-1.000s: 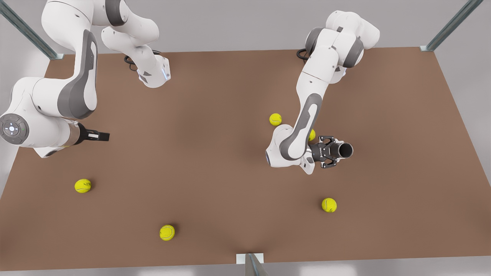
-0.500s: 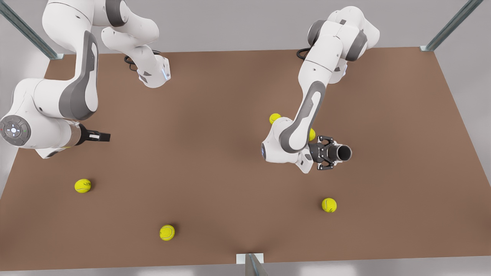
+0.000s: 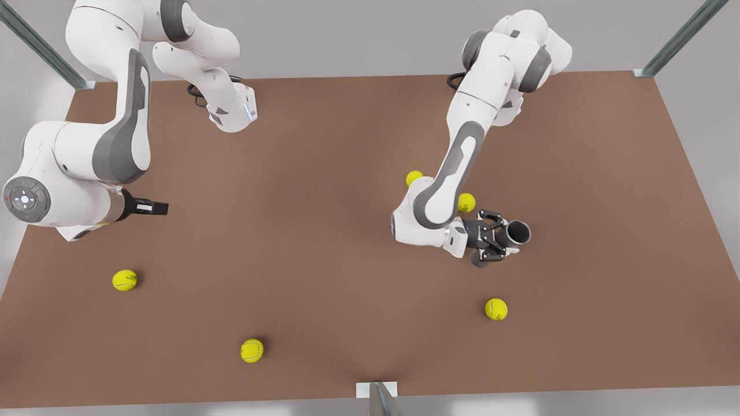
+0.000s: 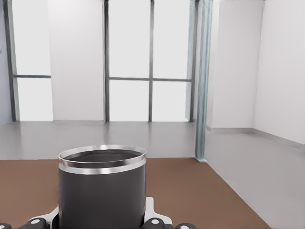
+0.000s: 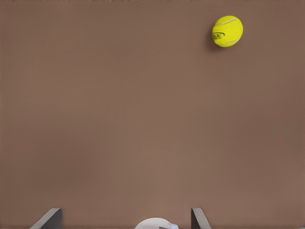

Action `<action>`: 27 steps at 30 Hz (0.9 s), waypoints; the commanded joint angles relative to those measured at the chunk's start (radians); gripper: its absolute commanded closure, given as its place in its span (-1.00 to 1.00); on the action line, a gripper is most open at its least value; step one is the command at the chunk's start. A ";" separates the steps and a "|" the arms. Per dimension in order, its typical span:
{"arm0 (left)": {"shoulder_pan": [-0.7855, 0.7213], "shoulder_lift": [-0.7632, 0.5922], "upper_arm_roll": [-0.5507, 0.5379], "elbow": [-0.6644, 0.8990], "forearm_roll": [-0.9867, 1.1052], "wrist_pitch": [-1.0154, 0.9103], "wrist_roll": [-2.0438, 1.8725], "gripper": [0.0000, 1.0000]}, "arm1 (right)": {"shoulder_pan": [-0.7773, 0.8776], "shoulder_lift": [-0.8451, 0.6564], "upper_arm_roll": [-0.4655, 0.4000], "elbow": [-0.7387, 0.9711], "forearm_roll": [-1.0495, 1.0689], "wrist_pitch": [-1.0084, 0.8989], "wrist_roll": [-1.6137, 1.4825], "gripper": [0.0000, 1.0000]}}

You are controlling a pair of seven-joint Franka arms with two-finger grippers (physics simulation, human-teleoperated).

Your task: Put the tennis tube upright

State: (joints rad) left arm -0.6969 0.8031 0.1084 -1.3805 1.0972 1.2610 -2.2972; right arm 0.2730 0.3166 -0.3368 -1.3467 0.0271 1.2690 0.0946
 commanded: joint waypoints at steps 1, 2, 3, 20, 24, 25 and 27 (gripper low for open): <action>0.000 0.011 0.000 -0.002 0.032 -0.012 -0.280 -0.46 | 0.000 -0.001 -0.001 0.001 0.001 0.000 0.000 -1.00; 0.000 0.018 0.000 -0.002 0.035 -0.014 -0.280 -0.46 | 0.000 0.001 -0.001 0.003 0.002 0.000 0.000 -1.00; 0.000 0.025 0.002 -0.003 0.038 -0.032 -0.278 -0.46 | 0.000 0.001 0.001 0.004 0.002 0.000 0.002 -1.00; -0.026 0.076 0.000 -0.005 0.049 -0.089 -0.093 -1.00 | 0.000 0.002 0.001 0.003 0.002 0.001 0.000 -1.00; -0.044 0.074 -0.003 -0.002 0.040 -0.110 -0.090 -1.00 | 0.000 0.002 0.001 0.003 0.002 0.009 0.000 -1.00; -0.044 0.076 -0.004 0.004 0.039 -0.110 -0.090 -1.00 | 0.000 0.002 0.001 0.003 0.002 0.009 0.000 -1.00; -0.044 0.103 -0.004 0.049 0.044 -0.112 -0.061 -1.00 | 0.000 0.002 0.001 0.003 0.002 0.009 0.000 -1.00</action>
State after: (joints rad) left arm -0.7398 0.9035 0.1039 -1.3392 1.1412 1.1672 -2.3974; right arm 0.2730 0.3203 -0.3353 -1.3442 0.0287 1.2753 0.0952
